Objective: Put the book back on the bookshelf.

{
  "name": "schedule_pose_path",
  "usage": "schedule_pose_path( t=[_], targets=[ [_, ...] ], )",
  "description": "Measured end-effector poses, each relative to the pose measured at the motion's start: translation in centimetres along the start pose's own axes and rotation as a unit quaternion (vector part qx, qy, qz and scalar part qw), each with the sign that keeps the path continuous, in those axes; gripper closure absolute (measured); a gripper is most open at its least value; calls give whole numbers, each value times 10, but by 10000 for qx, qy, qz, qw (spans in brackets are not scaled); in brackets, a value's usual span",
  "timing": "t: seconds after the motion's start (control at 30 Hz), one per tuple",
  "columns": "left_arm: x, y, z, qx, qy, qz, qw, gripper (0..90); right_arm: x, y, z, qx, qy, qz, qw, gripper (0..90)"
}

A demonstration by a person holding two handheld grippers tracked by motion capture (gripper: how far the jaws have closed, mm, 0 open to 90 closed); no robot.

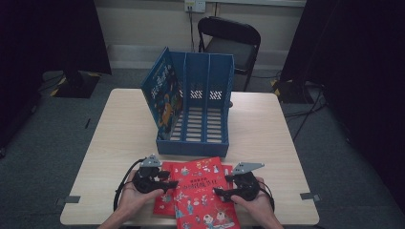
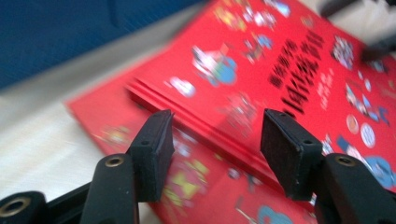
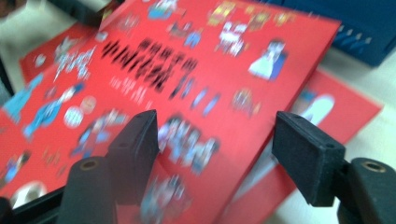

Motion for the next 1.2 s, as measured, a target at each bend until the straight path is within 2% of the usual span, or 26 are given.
schedule_pose_path(
  t=[0.17, 0.23, 0.4, 0.53, 0.73, 0.77, 0.8, 0.87, 1.07, 1.17, 1.2],
  targets=[
    [-2, -1, 1, 13, 72, 105, 9999, 408, 12, -13, 9, -112, -60, -4, 9999, 260],
    [-2, -3, 3, 56, -28, 134, 9999, 380, 11, -14, 9, -155, -25, 20, 9999, 256],
    [4, -12, 5, 129, -28, 251, 9996, 373, 6, -8, 9, -249, -52, 38, 9997, 290],
    [12, -20, 6, 84, -132, 191, 9997, 358, -2, -1, 11, -294, -113, 103, 9995, 297],
    [16, -24, 6, 17, -61, 151, 9999, 364, -4, 4, 13, -366, -171, 76, 9992, 299],
    [17, -25, 7, 51, -150, 113, 9998, 365, -3, 4, 13, -386, -176, 47, 9991, 299],
    [18, -25, 7, 32, -141, 126, 9998, 364, -3, 4, 13, -398, -179, 6, 9990, 298],
    [17, -27, 8, 30, -109, 211, 9997, 368, -3, 5, 14, -378, -187, -14, 9991, 296],
    [18, -28, 10, 59, -125, 170, 9998, 362, -8, 7, 17, -323, -300, 93, 9990, 284],
    [18, -28, 12, -164, -46, 150, 9997, 364, -9, 6, 19, -328, -390, 76, 9987, 220],
    [17, -29, 14, -135, -49, 181, 9997, 364, -10, 5, 20, -309, -461, 72, 9984, 215]
  ],
)
Point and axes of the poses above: each handheld gripper's, and its own axes: y roughly backward along the jaws, x roughly out of its top, z roughly to its right, the point moved 1 cm from there along -y, roughly forward along the jaws, and after that the axes turned 2 degrees about y, right-handed, at the moved point
